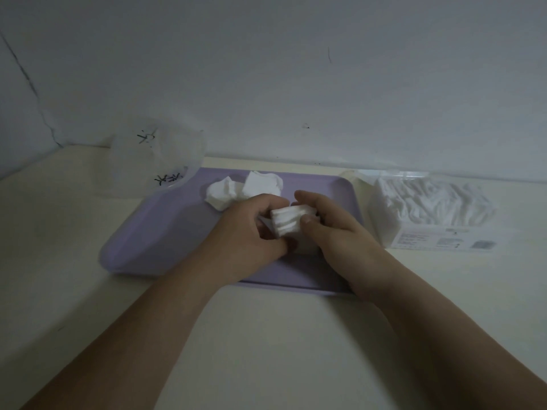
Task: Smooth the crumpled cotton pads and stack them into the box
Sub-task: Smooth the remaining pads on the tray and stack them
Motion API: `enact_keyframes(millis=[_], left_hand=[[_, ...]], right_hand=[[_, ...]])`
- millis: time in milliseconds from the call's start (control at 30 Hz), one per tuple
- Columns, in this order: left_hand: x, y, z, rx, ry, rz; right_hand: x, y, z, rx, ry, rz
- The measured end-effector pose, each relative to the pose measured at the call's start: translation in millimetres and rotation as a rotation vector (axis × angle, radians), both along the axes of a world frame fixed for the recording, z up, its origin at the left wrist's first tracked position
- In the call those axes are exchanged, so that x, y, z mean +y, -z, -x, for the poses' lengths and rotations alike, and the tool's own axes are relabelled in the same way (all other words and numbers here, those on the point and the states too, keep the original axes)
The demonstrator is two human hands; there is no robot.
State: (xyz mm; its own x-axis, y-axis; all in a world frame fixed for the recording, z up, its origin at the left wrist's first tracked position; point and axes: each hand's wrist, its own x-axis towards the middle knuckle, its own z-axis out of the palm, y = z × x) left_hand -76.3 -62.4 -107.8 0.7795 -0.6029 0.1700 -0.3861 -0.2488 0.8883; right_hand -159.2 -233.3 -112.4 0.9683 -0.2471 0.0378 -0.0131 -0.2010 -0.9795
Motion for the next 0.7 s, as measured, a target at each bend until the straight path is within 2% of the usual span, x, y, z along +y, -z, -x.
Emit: enact_keyframes(millis=[67,233,367,433,533,700], left_hand=[[0,0,0,-0.010,0.024,-0.002],[-5,-1,7,-0.012,0.096,0.045],[-2,-1,3,-0.037,-0.032,0.029],[0,-1,4,-0.017,-0.084,0.066],[-3,-4,6,-0.139,-0.170,0.122],[-5,-4,4,-0.341,-0.203,0.187]], right_hand=[[3,-2,-3,0.039,-0.070,-0.067],[1,5,-7,0.046,-0.127,-0.034],[-4,5,2,-0.057,-0.030,0.069],[-6,3,0,-0.092,0.012,0.032],[-11,1,1,-0.109,0.065,-0.019],[-7,-2,3,-0.096,0.000,-0.210]])
